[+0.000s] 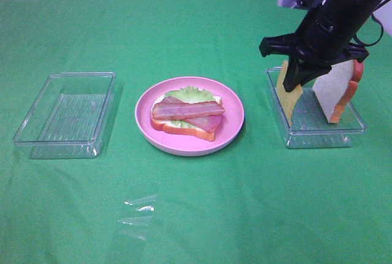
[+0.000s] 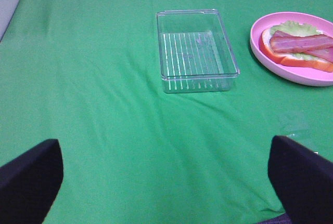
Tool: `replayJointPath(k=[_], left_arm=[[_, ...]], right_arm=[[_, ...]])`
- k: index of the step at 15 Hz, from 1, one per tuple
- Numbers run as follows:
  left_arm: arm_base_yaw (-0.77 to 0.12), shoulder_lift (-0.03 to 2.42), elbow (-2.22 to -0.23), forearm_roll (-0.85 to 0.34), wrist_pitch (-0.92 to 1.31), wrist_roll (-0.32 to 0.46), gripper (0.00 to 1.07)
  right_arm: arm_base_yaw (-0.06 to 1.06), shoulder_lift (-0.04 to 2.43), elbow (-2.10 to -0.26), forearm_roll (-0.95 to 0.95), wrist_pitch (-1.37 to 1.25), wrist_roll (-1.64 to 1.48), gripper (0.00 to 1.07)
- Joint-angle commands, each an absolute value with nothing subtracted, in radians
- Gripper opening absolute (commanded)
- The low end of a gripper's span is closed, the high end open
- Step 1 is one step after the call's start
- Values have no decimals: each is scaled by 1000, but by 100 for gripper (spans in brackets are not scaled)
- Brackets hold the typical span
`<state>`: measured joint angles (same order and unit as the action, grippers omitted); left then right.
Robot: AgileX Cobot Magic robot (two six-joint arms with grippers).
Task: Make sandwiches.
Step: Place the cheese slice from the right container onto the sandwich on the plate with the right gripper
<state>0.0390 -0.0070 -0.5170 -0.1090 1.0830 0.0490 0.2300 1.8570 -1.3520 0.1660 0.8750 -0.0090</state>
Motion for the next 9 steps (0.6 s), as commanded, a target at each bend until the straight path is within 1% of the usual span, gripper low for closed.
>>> replayJointPath(k=[1,2,3,4,5,7,9], left_arm=[[36,-26,-516,-116,1073,40,100],[36,-26,-516,-116,1073,40,100],[36,-26,-516,-116,1073,40,100],[36,-26,-516,-116,1073,40,100],[36,-26,-516,-116,1073,40,100],[36,-26,-516,-116,1073,39,100],[36,-26,-516,-116,1073,36,100]], right_arm=[[231,1809,-1353,262,846,-41,0],[231,1806,-1353,348,835,-107,0],[231,1810,-1353,476,832,-196,0],[231,1823,-1353,657,832,-336,0],[231,1838,-1353,767,834,-414,0],[231,1868,-1353,948,842,-538,0],[231,1902,-1353,1058,843,-584,0]])
